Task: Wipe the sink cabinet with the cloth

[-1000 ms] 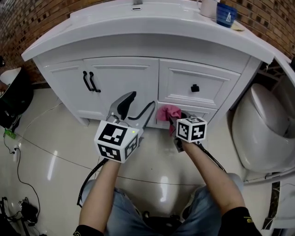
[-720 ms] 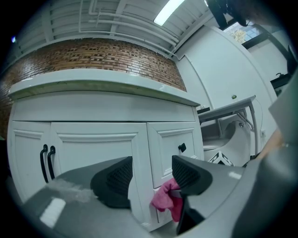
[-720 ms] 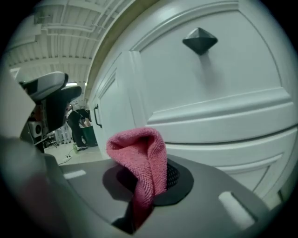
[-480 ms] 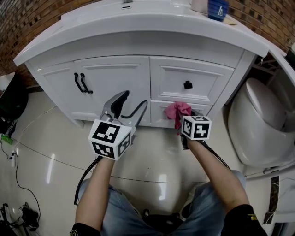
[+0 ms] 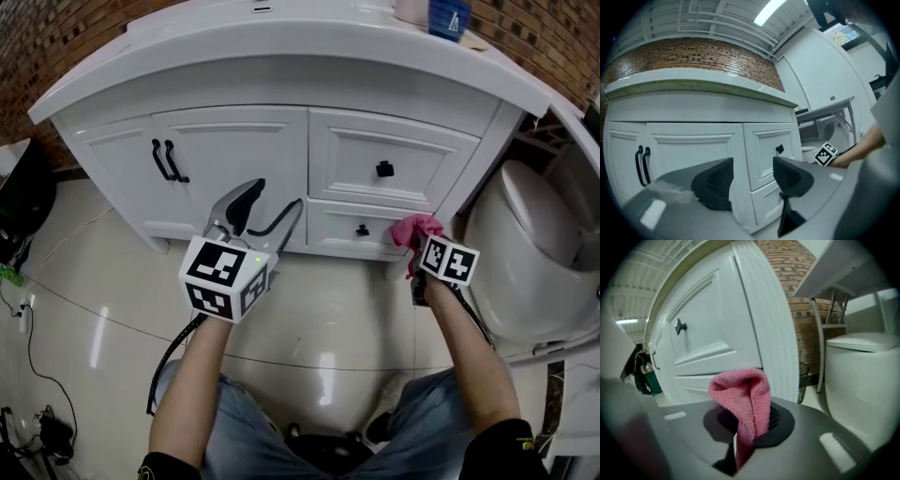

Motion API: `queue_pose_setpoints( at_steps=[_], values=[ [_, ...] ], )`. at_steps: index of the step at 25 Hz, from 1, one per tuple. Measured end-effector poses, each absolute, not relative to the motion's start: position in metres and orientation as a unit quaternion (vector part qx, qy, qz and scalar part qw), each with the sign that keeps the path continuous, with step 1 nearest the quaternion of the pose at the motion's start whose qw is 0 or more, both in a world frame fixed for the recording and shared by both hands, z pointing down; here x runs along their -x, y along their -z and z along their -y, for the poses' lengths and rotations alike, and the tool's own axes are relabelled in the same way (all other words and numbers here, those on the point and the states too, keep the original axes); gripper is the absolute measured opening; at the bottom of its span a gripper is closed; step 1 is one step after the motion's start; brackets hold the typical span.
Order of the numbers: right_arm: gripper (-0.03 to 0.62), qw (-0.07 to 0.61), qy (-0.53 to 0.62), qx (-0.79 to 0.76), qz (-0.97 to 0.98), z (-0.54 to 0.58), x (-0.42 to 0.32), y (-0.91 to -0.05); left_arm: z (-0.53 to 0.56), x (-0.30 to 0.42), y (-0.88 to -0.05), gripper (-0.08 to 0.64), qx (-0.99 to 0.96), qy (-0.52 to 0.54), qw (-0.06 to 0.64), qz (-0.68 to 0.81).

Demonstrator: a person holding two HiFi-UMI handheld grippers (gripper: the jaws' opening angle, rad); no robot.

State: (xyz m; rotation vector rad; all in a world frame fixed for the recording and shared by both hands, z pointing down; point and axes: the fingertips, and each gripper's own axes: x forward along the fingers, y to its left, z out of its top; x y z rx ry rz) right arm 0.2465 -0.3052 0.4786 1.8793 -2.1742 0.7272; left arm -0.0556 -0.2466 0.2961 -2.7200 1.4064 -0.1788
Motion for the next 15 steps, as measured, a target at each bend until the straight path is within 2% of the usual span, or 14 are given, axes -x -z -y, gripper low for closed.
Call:
queue_pose_setpoints(
  at_steps=[5, 15],
  values=[
    [0.038, 0.08, -0.262, -0.516, 0.812, 0.306, -0.152, -0.481, 0.247, 0.054, -0.297, 0.267, 0.886, 0.062, 0.04, -0.458],
    [0.038, 0.16, -0.139, -0.405, 0.889, 0.312, 0.004, -0.48, 0.252, 0.052, -0.3, 0.266, 0.886, 0.063, 0.038, -0.457]
  ],
)
